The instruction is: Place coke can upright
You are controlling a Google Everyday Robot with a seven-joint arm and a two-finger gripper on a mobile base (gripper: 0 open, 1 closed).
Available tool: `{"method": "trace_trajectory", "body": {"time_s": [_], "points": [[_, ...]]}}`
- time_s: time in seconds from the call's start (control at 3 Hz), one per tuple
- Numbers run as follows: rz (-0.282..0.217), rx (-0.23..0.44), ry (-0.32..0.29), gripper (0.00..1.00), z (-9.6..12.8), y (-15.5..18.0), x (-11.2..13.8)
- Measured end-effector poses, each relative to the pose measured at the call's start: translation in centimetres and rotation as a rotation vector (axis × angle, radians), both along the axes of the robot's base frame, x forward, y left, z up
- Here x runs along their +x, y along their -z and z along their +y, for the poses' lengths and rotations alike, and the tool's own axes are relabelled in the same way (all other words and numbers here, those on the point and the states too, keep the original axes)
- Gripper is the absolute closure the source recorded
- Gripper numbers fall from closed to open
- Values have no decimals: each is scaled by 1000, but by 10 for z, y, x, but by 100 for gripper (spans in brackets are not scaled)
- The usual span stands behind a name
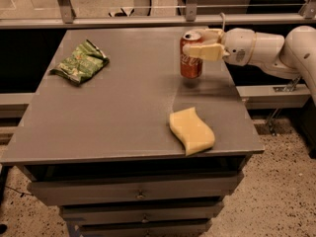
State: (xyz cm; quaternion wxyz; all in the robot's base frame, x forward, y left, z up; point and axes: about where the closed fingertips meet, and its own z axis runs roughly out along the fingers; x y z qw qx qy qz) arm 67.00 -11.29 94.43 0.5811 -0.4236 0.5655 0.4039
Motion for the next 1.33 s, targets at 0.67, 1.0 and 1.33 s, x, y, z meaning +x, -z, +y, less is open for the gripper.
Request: {"method": "trace_trajectory", "body": {"time_s": [0.67, 1.0, 1.33], "points": [[-106, 58, -29, 85, -4, 8, -18], [-114, 54, -40, 62, -3, 17, -27], [-113, 39, -53, 38, 1, 24, -32]]}}
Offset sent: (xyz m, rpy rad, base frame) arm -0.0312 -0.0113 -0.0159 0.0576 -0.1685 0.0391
